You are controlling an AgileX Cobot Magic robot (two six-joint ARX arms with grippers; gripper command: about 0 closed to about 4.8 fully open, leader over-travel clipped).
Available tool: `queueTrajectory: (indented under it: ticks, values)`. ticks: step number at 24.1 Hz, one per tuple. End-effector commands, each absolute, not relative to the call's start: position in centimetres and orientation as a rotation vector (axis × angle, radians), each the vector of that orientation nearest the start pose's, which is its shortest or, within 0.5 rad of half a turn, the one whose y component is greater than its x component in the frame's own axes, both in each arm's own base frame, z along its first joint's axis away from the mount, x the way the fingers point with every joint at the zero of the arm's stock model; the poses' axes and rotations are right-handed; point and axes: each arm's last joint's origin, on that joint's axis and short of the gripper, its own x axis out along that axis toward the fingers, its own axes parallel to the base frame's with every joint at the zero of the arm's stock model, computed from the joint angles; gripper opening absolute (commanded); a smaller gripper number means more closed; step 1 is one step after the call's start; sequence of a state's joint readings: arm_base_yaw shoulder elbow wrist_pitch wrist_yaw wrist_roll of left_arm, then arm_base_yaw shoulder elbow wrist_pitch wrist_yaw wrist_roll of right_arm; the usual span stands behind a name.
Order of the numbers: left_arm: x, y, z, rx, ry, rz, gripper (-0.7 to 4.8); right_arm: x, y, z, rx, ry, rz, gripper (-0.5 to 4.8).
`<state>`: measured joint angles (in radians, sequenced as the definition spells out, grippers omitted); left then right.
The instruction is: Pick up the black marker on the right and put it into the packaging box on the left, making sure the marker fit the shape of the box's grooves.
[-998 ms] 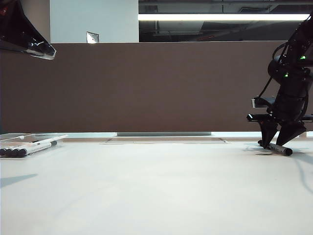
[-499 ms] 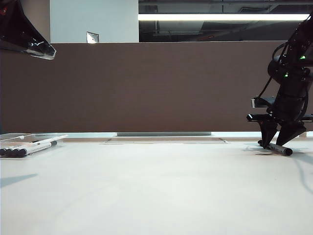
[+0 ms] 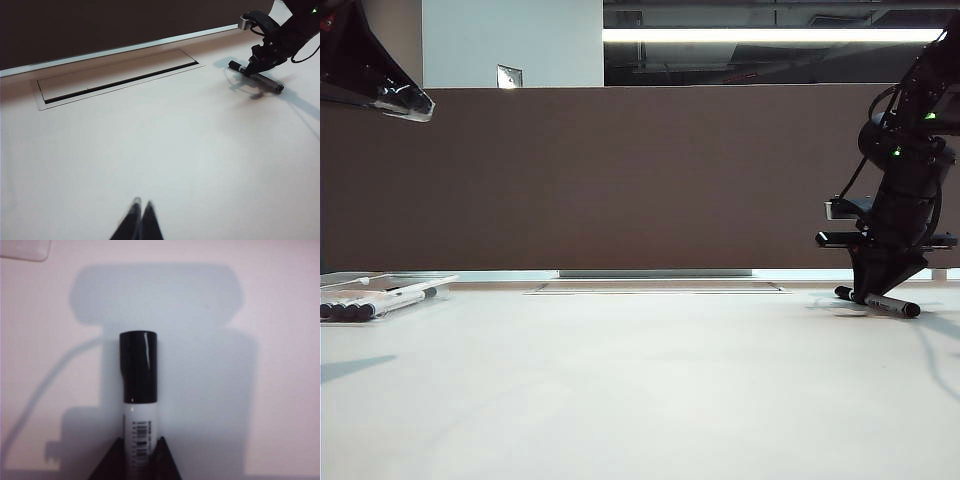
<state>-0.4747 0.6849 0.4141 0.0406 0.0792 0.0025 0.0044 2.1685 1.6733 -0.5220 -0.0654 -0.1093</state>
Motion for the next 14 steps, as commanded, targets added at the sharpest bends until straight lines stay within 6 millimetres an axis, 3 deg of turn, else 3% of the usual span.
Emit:
queueTrajectory:
  ticks: [1,5,14]
  values:
    - [14.3,-7.6,24.3,0.042,0.212,-0.557,-0.06,46.1,0.5,17.3,-0.067,1.043,0.125,-0.06]
    - [14.3,-7.6,24.3,0.042,0.212,-0.557,-0.06,46.1,0.5,17.6,-0.064,1.032,0.124,-0.06]
    - [14.4,-7.7,24.0,0.018,0.247,-0.553,-0.06,45.4,2.1,20.8,0.047,0.962,0.195,-0.06]
